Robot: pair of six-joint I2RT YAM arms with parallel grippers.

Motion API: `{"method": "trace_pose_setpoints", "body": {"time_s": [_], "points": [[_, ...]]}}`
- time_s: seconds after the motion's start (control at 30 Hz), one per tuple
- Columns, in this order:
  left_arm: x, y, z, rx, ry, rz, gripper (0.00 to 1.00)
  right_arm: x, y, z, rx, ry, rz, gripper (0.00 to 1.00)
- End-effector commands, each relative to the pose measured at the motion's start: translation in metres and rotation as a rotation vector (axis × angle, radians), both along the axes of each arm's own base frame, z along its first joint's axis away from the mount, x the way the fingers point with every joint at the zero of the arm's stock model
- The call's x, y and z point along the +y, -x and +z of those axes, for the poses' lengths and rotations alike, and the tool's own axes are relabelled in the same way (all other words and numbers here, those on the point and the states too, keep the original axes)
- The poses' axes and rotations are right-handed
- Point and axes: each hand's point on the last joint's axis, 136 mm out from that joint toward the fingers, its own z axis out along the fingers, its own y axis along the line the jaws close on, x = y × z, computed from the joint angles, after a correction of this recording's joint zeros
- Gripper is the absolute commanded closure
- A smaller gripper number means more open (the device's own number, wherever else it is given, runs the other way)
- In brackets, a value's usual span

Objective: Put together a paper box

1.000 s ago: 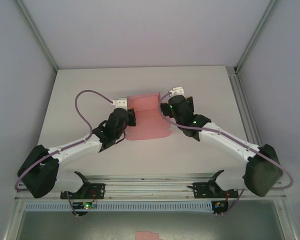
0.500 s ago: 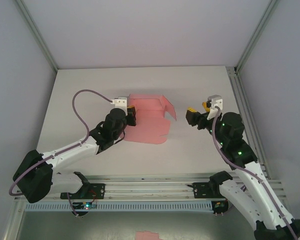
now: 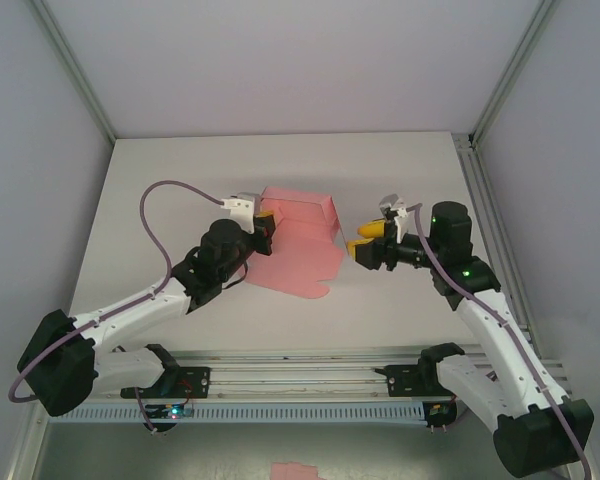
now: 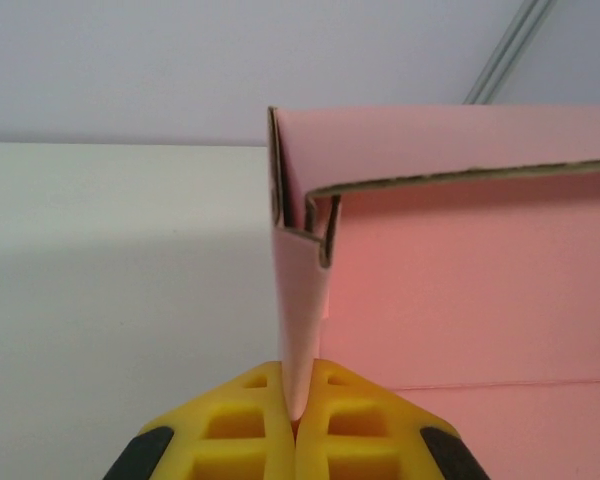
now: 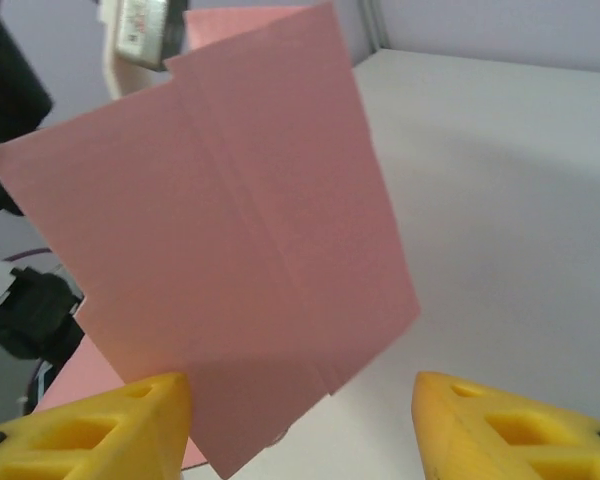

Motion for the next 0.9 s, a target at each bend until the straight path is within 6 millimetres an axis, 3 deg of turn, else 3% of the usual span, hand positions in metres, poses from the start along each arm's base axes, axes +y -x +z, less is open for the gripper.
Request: {"method": "trace_pose_setpoints", "body": {"time_s": [0.0,0.1,0.3,0.47,0.63,0.87], "points": [[-0.011,0.001,0.009,-0.036,0.020,-0.045,1.00,0.016,0.010,0.032,-0.126,-0.044,0.144,0.40],[-0.015,-0.001,0.007,-0.016,0.002,-0.059,1.00,0.025,0.007,0.026,-0.161,0.027,0.147,0.40],[-0.031,0.005,0.010,-0.014,0.013,-0.146,1.00,0.033,-0.023,0.009,-0.185,0.182,0.035,0.37],[-0.037,0.010,0.017,-0.025,0.043,-0.190,1.00,0.028,-0.051,0.003,-0.198,0.263,-0.124,0.40],[-0.047,0.014,0.026,-0.034,0.072,-0.246,1.00,0.038,-0.060,-0.003,-0.247,0.310,-0.188,0.35],[-0.050,0.016,0.032,-0.039,0.087,-0.259,1.00,-0.004,-0.109,-0.008,-0.288,0.453,-0.608,0.37]]}}
